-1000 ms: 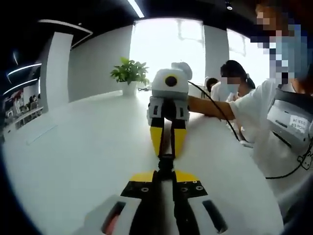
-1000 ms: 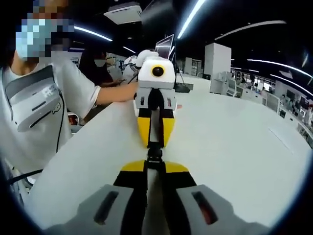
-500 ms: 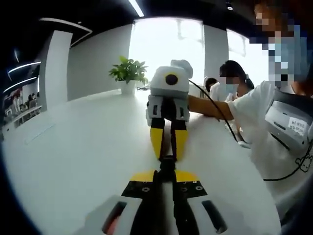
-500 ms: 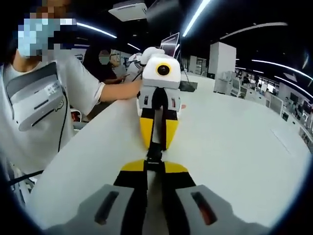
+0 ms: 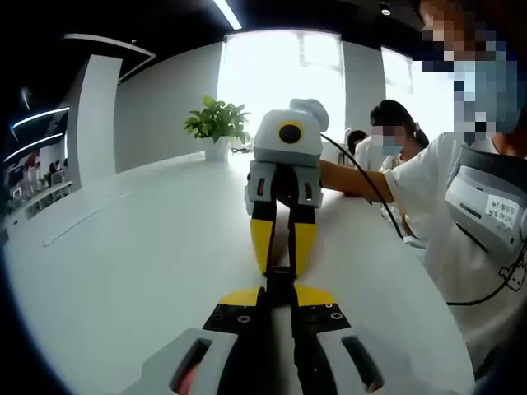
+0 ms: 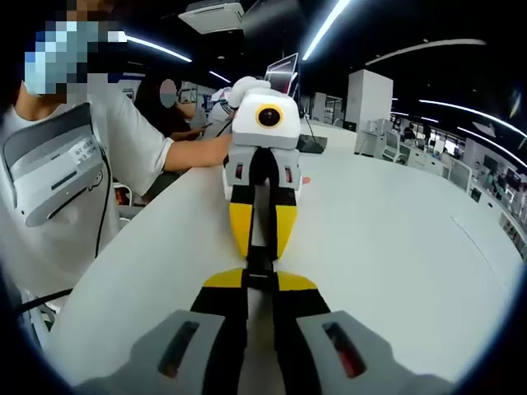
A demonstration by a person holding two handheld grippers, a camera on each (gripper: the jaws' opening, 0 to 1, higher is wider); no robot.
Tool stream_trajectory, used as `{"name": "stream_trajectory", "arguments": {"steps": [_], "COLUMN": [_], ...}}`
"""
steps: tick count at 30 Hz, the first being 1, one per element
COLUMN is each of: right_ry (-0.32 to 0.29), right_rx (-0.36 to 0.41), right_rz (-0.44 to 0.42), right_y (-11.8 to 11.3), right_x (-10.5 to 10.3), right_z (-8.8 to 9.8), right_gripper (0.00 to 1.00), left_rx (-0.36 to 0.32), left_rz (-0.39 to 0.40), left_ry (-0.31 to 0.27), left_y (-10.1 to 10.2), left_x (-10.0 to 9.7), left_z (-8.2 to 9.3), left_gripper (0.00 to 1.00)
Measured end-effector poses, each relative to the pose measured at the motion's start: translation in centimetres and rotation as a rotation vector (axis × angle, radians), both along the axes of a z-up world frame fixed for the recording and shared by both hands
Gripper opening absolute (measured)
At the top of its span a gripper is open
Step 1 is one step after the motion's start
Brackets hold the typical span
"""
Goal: Snap the two parts of the plastic buckle together until the buckle closes and remains connected.
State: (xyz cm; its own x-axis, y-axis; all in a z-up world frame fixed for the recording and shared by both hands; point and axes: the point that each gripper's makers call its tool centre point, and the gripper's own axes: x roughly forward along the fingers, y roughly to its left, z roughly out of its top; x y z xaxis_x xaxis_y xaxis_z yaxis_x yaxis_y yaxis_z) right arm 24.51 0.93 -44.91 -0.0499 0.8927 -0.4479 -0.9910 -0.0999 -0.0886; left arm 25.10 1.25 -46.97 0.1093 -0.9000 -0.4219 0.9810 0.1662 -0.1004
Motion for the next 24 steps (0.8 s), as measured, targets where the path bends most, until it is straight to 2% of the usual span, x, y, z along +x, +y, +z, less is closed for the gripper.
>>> {"name": "stream_trajectory", "arguments": {"steps": [10,14,17,22,24], "right_ry": [-0.007,-0.007,-0.011,-0.004,0.003], "right_rx": [0.004,0.004,0.003,0.005,0.005], "right_rz": [-0.003,-0.017,-0.02,-0.026,-0.032], "right_y": [0.21,0.42,0.46,0.45,0.47], "right_x": [0.18,0.27,0.33,0.37,0.44], "right_z": [-0.16,-0.22,-0.25,-0.34,-0.49], "right_gripper": [0.11,0.15,0.16,0.17,0.14], "left_rx": [-0.003,-0.01,-0.004,-0.005,-0.005], "left_rz": [-0.011,-0.03,-0.014,-0.005,-0.005], "left_ry": [-0.025,-0.037,-0.044,-0.044,-0.046], "left_y": [0.33,0.14,0.27,0.5,0.55], "left_x": [0.25,-0.09,0.04,0.13,0.07], "left_z": [0.4,0.56,0.66,0.68,0.71], "left_gripper": [0.12,0.23,0.27,0.28,0.28]}}
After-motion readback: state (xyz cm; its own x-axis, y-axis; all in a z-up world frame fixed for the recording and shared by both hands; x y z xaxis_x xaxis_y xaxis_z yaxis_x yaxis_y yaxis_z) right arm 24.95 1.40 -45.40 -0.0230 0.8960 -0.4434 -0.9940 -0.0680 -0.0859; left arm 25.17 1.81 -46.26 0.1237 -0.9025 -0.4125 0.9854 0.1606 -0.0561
